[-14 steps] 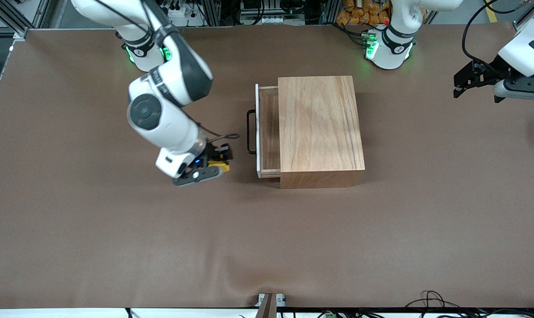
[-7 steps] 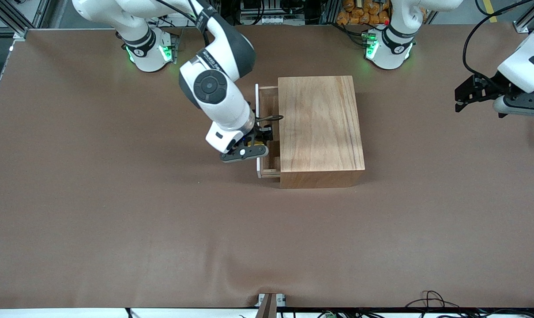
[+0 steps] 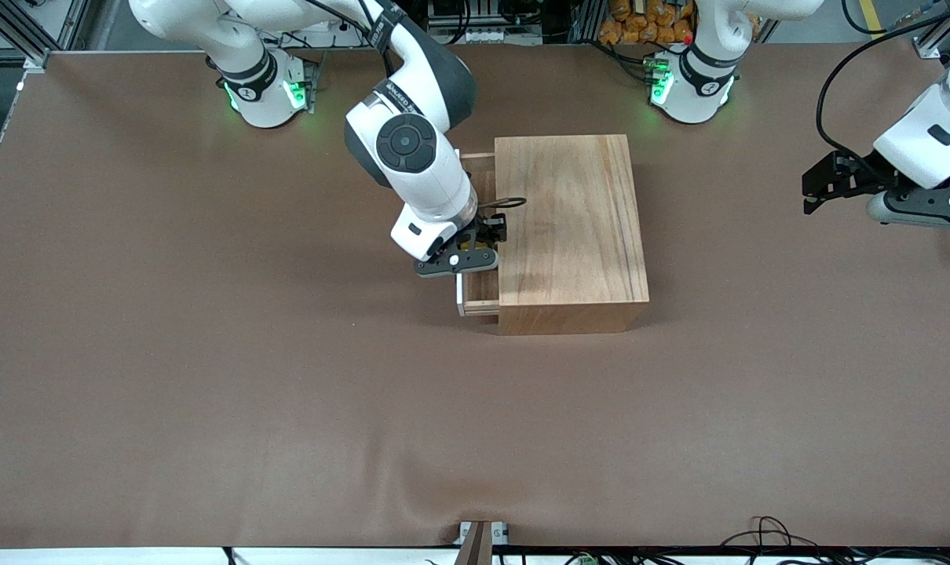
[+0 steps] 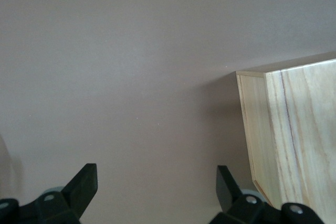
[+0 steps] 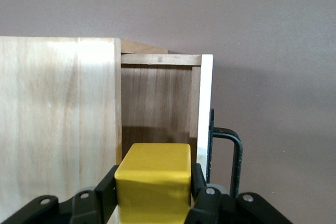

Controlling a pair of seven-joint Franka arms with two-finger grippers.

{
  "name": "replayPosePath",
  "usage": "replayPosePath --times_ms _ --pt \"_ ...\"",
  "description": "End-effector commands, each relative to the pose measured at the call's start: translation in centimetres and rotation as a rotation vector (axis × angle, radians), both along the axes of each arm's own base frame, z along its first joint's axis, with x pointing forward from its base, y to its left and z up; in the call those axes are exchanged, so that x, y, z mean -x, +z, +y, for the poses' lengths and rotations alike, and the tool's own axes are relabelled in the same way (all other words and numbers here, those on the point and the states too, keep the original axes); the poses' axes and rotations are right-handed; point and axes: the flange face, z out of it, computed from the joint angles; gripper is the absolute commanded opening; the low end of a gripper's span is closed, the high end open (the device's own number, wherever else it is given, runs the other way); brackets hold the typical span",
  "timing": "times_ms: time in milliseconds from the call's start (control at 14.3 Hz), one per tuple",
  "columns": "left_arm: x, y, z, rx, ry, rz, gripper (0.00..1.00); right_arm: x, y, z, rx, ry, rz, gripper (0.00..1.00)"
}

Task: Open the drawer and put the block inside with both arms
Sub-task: 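Carry the yellow cube with the right gripper over the open drawer, then open the right gripper to drop the cube into the drawer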

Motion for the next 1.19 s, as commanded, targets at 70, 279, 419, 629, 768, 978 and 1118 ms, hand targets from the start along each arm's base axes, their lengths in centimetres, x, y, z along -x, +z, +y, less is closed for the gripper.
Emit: replayPosePath --times_ms 70,279,419,629,768,978,1118 --pt "1.0 1.4 0.2 0.019 -0.022 0.02 1.0 0.1 0.4 0.8 0.008 -0.009 -0.005 0.64" --pt "1.2 1.5 0.3 0.019 -0.024 0.025 1.0 0.1 0.5 0.8 0.01 -0.007 -0.009 1.0" --pt "1.2 1.4 0.3 0.018 -0.025 0.031 1.0 0.1 1.1 0.8 0.003 -0.006 -0.012 1.0" --pt "1.3 1.6 0.3 0.019 -0.025 0.031 1.0 -0.5 1.6 -0.2 0.009 -0.018 -0.006 1.0" --pt "1.3 1.4 0.3 0.016 -0.022 0.037 1.0 -1.4 3.2 -2.1 0.017 -0.032 0.0 1.0" --pt "1.3 1.6 0.3 0.018 -0.014 0.032 1.0 -3.7 4.7 -7.2 0.037 -0.005 0.036 1.0" --pt "1.3 1.7 0.3 0.019 -0.009 0.029 1.0 -4.9 5.9 -10.5 0.038 0.049 0.039 1.0"
